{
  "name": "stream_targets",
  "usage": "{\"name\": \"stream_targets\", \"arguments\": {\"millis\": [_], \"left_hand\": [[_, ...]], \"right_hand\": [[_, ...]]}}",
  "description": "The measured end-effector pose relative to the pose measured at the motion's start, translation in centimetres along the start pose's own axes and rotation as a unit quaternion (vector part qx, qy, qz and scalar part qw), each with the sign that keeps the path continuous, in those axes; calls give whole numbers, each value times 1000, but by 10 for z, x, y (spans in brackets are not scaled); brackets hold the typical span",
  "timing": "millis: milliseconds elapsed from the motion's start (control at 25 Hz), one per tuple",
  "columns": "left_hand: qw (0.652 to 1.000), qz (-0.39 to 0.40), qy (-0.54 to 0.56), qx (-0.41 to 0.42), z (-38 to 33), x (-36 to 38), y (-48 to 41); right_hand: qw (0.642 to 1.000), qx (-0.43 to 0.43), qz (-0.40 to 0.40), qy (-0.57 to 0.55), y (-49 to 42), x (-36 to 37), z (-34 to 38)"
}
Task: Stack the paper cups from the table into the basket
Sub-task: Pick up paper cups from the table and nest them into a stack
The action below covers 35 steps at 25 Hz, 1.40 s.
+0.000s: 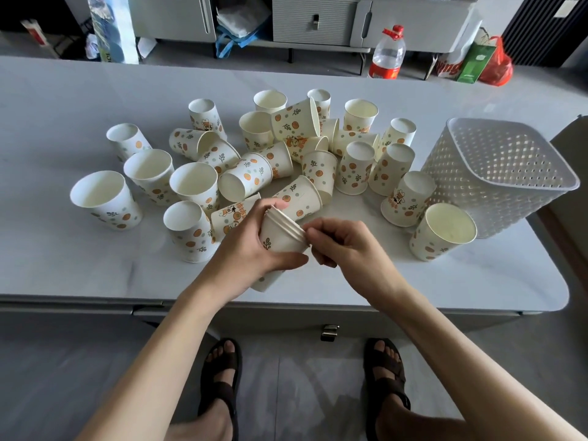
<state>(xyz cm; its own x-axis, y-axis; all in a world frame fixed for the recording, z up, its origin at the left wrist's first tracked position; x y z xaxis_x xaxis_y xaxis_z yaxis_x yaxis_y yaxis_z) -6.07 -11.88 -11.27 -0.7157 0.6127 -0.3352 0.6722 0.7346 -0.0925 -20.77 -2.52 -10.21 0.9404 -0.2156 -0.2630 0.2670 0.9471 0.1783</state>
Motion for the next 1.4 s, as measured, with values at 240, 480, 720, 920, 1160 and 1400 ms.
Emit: {"name": "stream_targets", "arguments": {"millis": [240,480,720,920,1160,1400], "left_hand": [[988,-55,132,-66,5,-13,-5],[981,-38,177,-67,7,-23,-11],[981,-38,176,-73,10,-28,-7],[985,-33,157,-62,3,-25,-5],[990,10,137,-27,3,-17,-2],[994,-22,98,-39,10,-26,1]], "right_hand": [[960,-39,-238,142,-93,-46,57],[968,68,-170,169,-173,-45,55],[972,44,-223,61,-161,-55,68],[971,-70,-225,33,-81,-65,76],[984,-73,-11,163,-35,-19,65],[970,-77,34,229,-41,2,46]]}}
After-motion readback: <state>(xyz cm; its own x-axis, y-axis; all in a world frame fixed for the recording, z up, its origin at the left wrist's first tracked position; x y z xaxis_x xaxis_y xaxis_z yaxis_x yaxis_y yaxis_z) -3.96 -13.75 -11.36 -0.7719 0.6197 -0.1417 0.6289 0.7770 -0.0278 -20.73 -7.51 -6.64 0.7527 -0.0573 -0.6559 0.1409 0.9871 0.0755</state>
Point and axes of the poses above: each hand's wrist, its own y-axis away from the middle knuckle, its own x-axis out of the palm, z = x × y, the point moved 3 cm from there along -y, towards the middle knuckle, and after that the axes turned 10 degrees about x, right-handed, at the moved point
